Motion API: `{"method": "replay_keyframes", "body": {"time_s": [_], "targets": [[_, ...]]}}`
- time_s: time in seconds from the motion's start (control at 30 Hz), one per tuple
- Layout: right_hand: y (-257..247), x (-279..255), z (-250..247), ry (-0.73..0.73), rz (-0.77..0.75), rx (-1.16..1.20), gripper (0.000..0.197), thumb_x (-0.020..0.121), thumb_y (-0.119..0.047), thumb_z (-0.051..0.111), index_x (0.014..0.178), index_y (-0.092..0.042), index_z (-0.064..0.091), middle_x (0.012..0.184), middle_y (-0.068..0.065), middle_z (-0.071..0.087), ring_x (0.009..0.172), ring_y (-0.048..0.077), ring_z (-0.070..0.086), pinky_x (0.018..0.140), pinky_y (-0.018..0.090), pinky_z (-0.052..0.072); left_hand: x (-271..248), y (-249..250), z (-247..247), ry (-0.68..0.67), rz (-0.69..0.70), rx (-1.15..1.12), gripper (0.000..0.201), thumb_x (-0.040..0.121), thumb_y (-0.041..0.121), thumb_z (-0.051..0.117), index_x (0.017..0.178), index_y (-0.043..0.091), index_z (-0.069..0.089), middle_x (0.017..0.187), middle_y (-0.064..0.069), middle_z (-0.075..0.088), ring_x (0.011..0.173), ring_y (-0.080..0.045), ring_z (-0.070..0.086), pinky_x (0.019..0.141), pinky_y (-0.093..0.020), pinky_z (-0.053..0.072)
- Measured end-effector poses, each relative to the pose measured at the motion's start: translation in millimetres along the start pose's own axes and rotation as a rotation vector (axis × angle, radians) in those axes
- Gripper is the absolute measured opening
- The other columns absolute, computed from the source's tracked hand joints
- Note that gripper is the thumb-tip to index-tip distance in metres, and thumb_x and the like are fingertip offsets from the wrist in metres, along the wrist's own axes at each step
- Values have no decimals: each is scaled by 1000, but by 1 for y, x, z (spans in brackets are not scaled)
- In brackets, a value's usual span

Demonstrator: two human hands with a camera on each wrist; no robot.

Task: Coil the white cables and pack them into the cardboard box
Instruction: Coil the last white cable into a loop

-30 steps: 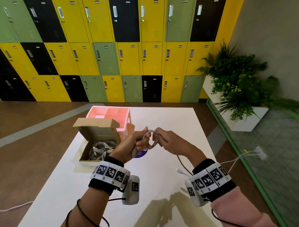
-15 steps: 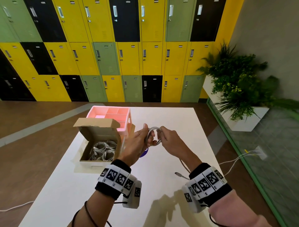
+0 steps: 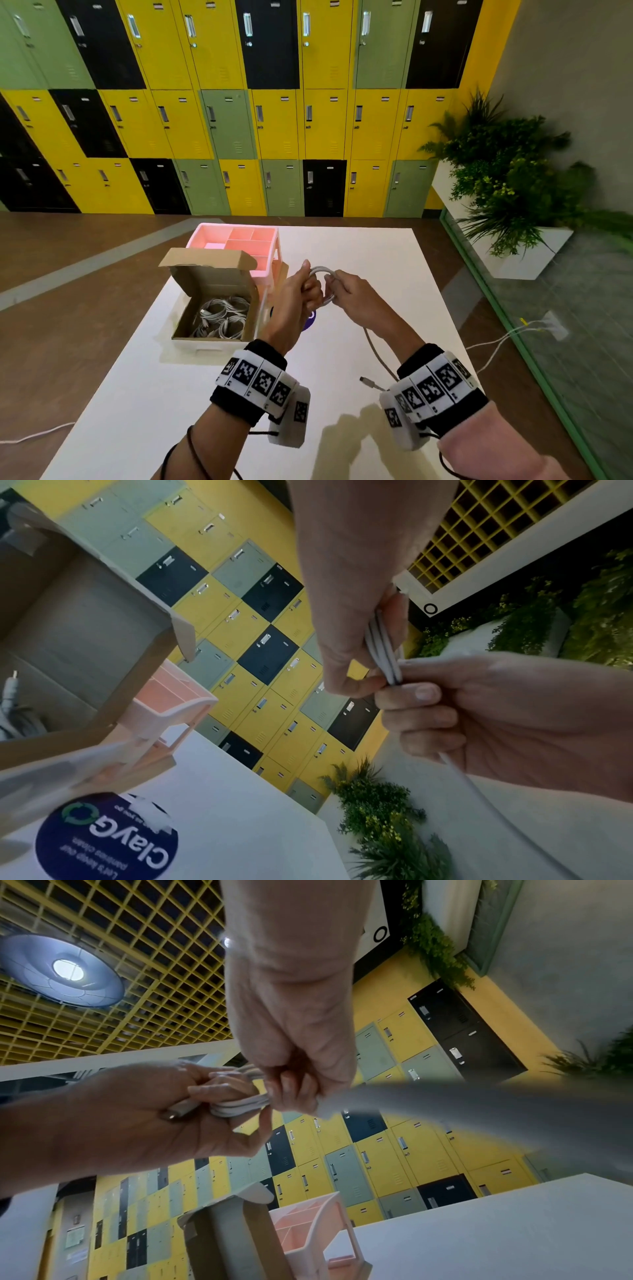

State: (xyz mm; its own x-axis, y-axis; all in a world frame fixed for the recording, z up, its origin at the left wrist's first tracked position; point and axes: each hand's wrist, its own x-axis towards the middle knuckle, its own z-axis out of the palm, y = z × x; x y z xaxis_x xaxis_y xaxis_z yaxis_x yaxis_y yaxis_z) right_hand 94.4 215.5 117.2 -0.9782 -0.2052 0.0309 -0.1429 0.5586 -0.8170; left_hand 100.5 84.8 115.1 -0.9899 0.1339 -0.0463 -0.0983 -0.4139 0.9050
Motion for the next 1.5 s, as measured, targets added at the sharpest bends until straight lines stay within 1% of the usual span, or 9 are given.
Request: {"method": "replay_keyframes", "body": {"time_s": [0.33,0.57,0.7,0.87,1.0,1.1,1.27,1.37,1.5], "targets": [[21,0,-17,46,-64,65,25,103,-21,36,94,-11,57,60,-6,46,54,2,40,53,14,32,13,7,-24,-89,-1,-229,39,104,28,31,67,15,35,51,7,23,40,-3,21,37,-14,23],[30,-5,2,62,4,-143,37,102,-38,31,85,-18,56,58,-6,49,60,18,50,63,34,45,15,10,-23,-125,29,-150,39,104,33,28,71,16,42,52,7,26,39,-5,23,63,-17,43],[27,-8,17,-86,34,-402,27,102,-30,32,107,-17,56,97,8,64,89,29,61,80,39,47,16,10,-20,-130,85,-89,38,104,34,26,79,13,45,51,8,33,37,-4,29,69,-22,48],[11,-19,25,-285,-30,-545,33,102,-30,35,122,-7,48,120,19,59,103,33,61,85,41,53,15,7,-20,-118,263,231,43,104,29,27,86,5,57,53,3,51,52,-9,48,68,-22,44],[-4,-25,22,-360,-160,-615,30,103,-28,34,111,-4,50,104,16,63,81,29,58,59,30,42,19,-2,-27,-37,280,430,41,101,35,34,113,3,57,77,-9,72,55,-15,61,64,-27,48],[-9,-24,19,-366,-186,-656,28,103,-24,33,117,-4,49,107,17,61,83,27,56,56,26,30,16,-6,-29,-39,244,480,39,102,34,33,115,5,55,86,-12,74,68,-22,69,71,-35,51],[-11,-18,9,-291,-207,-575,34,102,-28,42,130,-11,47,116,11,63,90,21,63,60,18,33,20,-18,-37,18,271,777,29,103,32,34,105,11,55,81,-9,73,76,-23,71,80,-47,55],[-12,-14,-4,-202,-236,-521,22,98,-29,50,105,-10,60,86,5,61,58,4,44,52,17,27,19,-25,-44,41,334,1022,24,101,34,37,100,16,52,88,-12,68,79,-29,67,76,-52,53],[-5,-3,-19,-114,-258,-360,20,94,-25,57,89,-7,61,80,1,58,68,11,45,60,25,33,19,-26,-50,-67,246,1039,39,89,60,29,86,35,58,74,3,67,74,-20,65,83,-57,49]]}}
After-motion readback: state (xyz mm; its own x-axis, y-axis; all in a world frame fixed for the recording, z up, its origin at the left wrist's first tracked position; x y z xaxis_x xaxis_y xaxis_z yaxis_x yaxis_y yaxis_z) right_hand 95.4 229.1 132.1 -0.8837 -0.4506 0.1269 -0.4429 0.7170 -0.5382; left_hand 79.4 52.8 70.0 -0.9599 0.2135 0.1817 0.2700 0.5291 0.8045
